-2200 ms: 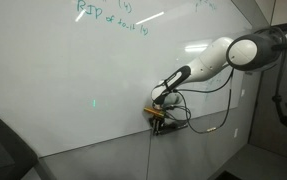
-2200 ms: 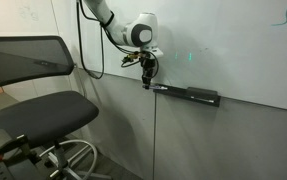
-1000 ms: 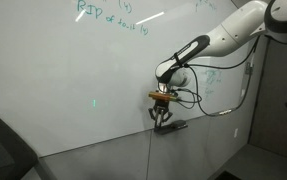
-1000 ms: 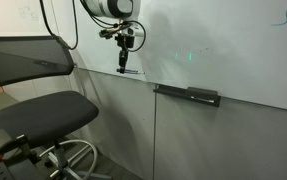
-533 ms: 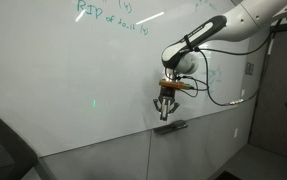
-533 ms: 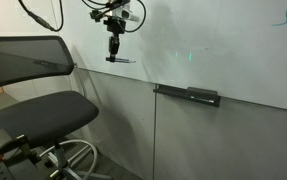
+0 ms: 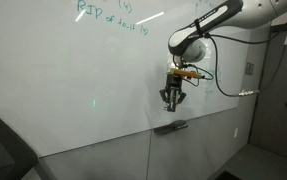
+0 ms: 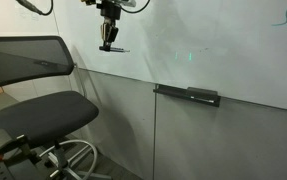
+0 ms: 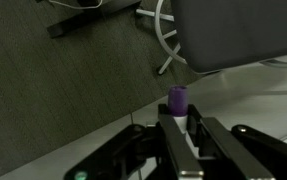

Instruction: Use pen on the left side of the pen holder to draw a smiley face

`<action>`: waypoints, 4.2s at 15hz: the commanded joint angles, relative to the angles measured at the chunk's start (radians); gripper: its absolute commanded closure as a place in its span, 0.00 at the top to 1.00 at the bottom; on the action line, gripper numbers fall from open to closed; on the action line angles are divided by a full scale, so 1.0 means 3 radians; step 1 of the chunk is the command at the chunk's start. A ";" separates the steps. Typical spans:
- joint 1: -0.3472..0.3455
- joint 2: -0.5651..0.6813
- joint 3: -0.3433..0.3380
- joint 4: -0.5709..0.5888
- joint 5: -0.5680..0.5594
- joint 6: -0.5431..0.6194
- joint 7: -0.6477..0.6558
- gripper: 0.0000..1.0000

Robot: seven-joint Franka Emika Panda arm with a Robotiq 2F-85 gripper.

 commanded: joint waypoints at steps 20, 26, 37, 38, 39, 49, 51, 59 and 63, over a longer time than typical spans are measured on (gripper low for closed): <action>-0.0082 0.0416 0.0041 0.0931 -0.0556 -0.0240 -0.1469 0.06; -0.0068 0.0659 0.0063 0.1257 -0.0654 -0.0170 -0.1491 0.06; -0.0073 0.0946 0.0079 0.1622 -0.0634 -0.0096 -0.1542 0.06; -0.0077 0.0954 0.0080 0.1617 -0.0626 -0.0098 -0.1551 0.06; -0.0084 0.0963 0.0082 0.1606 -0.0609 -0.0089 -0.1557 0.06; -0.0114 0.0855 0.0073 0.1406 -0.0547 -0.0076 -0.1485 0.06; -0.0136 0.0788 0.0073 0.1329 -0.0503 -0.0055 -0.1464 0.06; -0.0225 0.0470 0.0058 0.0932 -0.0208 0.0011 -0.1407 0.06; -0.0266 0.0295 -0.0003 0.0756 -0.0247 0.0052 -0.1312 0.06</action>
